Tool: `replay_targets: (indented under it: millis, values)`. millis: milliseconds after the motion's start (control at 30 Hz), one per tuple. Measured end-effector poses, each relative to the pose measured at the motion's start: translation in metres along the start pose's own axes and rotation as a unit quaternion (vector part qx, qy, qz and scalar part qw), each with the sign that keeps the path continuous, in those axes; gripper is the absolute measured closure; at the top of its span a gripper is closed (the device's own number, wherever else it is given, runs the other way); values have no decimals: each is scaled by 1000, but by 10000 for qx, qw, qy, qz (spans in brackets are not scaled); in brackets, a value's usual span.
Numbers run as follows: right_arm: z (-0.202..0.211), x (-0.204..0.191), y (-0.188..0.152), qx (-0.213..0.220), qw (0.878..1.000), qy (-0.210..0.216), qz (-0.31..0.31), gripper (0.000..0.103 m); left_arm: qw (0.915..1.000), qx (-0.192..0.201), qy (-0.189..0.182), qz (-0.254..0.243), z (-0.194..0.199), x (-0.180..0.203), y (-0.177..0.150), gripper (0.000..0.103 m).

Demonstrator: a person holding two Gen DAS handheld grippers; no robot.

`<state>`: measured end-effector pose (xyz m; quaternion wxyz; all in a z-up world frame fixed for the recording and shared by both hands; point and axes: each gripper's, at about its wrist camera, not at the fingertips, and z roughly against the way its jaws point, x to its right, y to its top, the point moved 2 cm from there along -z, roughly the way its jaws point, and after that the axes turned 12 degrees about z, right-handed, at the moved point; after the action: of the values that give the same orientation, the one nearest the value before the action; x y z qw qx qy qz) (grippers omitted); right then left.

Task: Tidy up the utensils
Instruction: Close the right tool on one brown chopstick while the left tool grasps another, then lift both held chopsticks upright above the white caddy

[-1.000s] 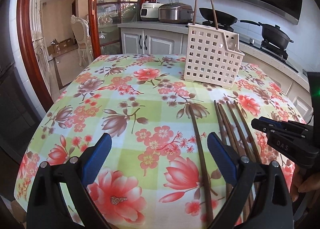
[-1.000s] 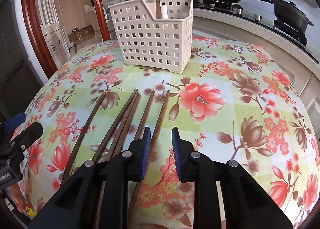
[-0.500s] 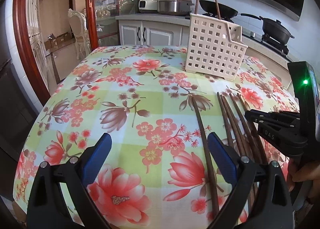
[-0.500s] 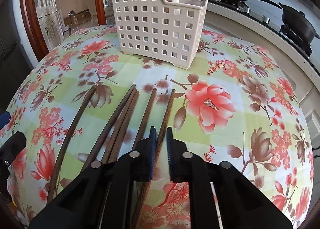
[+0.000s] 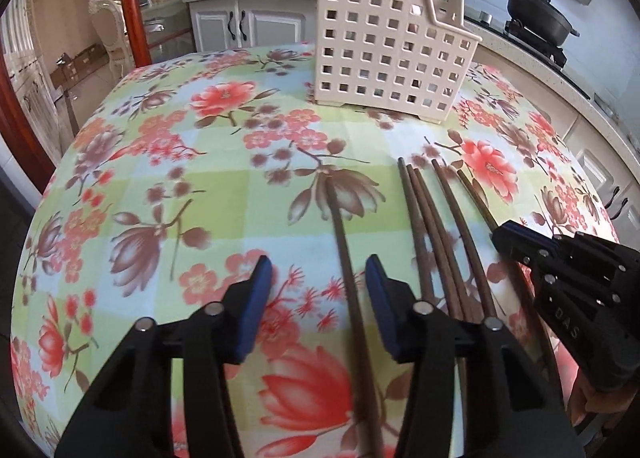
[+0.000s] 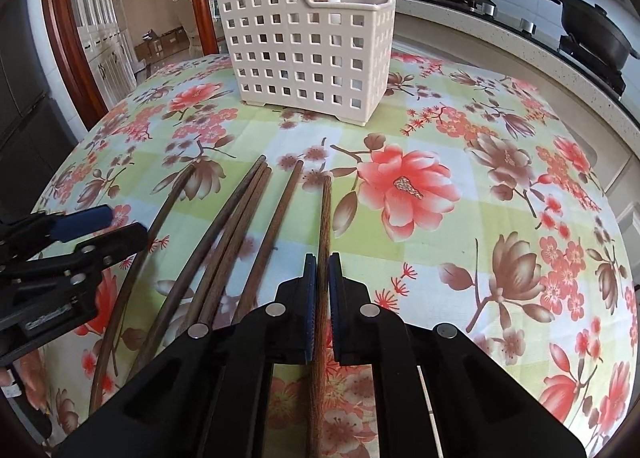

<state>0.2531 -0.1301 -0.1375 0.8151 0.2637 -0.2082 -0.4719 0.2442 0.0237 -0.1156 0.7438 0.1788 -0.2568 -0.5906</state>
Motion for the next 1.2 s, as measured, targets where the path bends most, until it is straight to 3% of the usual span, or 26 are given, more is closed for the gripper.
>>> replay_targets:
  millis: [133, 300, 867, 900, 967, 1200]
  values:
    - [0, 3, -1, 37, 9999, 109, -41, 96, 9997, -30, 135, -177, -10, 8, 1, 74]
    - [0, 5, -1, 51, 9998, 175, -19, 96, 9996, 3, 204, -201, -10, 6, 1, 81]
    - [-8, -2, 12, -243, 9978, 82, 608, 96, 9990, -61, 218, -390, -11, 8, 3, 81]
    - [-8, -1, 12, -217, 9980, 131, 581, 97, 9991, -64, 180, -386, -11, 7, 3, 83]
    - [-6, 0, 11, -93, 9984, 226, 505, 97, 9991, -49, 192, -365, -11, 6, 4, 94]
    - [15, 6, 15, 431, 9980, 362, 273, 97, 9997, 99, -33, -233, 2, 0, 5, 97]
